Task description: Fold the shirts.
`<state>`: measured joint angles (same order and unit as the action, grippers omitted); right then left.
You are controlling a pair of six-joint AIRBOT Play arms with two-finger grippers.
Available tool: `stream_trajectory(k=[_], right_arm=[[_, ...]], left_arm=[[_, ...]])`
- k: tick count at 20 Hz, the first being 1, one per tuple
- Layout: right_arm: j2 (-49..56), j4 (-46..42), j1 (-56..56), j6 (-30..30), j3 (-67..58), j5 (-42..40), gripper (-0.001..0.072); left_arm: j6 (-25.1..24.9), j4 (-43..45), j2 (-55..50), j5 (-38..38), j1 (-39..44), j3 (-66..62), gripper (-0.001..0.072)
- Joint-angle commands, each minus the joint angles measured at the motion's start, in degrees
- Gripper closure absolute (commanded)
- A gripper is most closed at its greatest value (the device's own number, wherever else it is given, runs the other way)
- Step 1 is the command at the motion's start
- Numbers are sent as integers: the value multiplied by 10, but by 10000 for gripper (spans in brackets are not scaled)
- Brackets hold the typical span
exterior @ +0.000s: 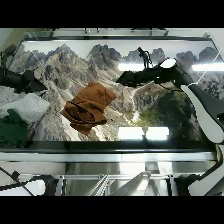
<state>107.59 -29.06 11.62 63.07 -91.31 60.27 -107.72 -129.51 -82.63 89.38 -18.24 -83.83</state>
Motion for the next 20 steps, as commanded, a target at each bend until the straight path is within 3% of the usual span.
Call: stream_trajectory(k=[1, 6, 7, 12, 13, 15, 16, 17, 20], right_arm=[[56, -20, -13, 13, -11, -6, 88], [129, -26, 28, 71, -83, -31, 99], [143, -40, 38, 92, -104, -29, 157], [192, -125, 83, 155, -176, 21, 157], [193, -130, 88, 154, -177, 29, 191], [192, -129, 91, 147, -181, 55, 432], [192, -130, 90, 144, -187, 74, 653], [190, -130, 87, 149, -195, 88, 687], [146, -153, 57, 169, -200, 90, 689]], left_arm=[[-19, -70, 0, 0, 4, 0, 690], [-21, -71, 0, -5, 29, 0, 689], [-24, -71, 0, -6, 38, 0, 690], [-39, -71, 0, -4, 84, 0, 689], [-40, -71, 0, -4, 93, 0, 689], [-45, -71, 0, -4, 107, 0, 690], [-45, -71, 0, -4, 112, 0, 689], [-45, -72, 0, -4, 112, 0, 689], [-45, -71, 0, 4, 112, 0, 689]])
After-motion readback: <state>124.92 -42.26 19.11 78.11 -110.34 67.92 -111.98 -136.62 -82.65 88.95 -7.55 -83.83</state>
